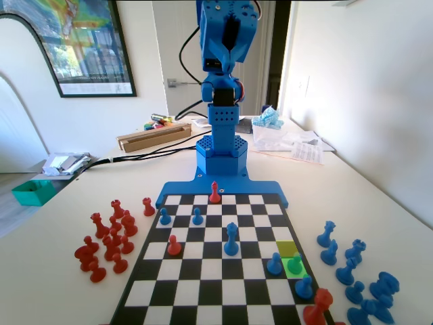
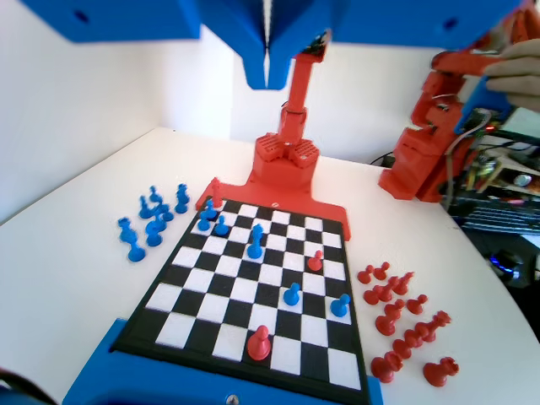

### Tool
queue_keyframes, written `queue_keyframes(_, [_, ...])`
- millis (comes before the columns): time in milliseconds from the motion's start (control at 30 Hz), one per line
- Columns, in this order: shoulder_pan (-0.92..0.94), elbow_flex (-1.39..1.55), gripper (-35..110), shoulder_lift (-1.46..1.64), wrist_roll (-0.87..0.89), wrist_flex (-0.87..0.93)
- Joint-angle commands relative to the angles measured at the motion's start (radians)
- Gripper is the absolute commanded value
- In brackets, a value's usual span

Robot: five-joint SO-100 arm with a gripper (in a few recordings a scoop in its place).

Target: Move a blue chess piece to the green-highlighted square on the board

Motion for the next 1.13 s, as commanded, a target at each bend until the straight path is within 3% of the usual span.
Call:
queue_keyframes(0, [0.017,0.008,1,0.032,-0.006,-0.012])
queue_keyframes(1100, [0.035,0.009,5,0.063,0.000,-0.018])
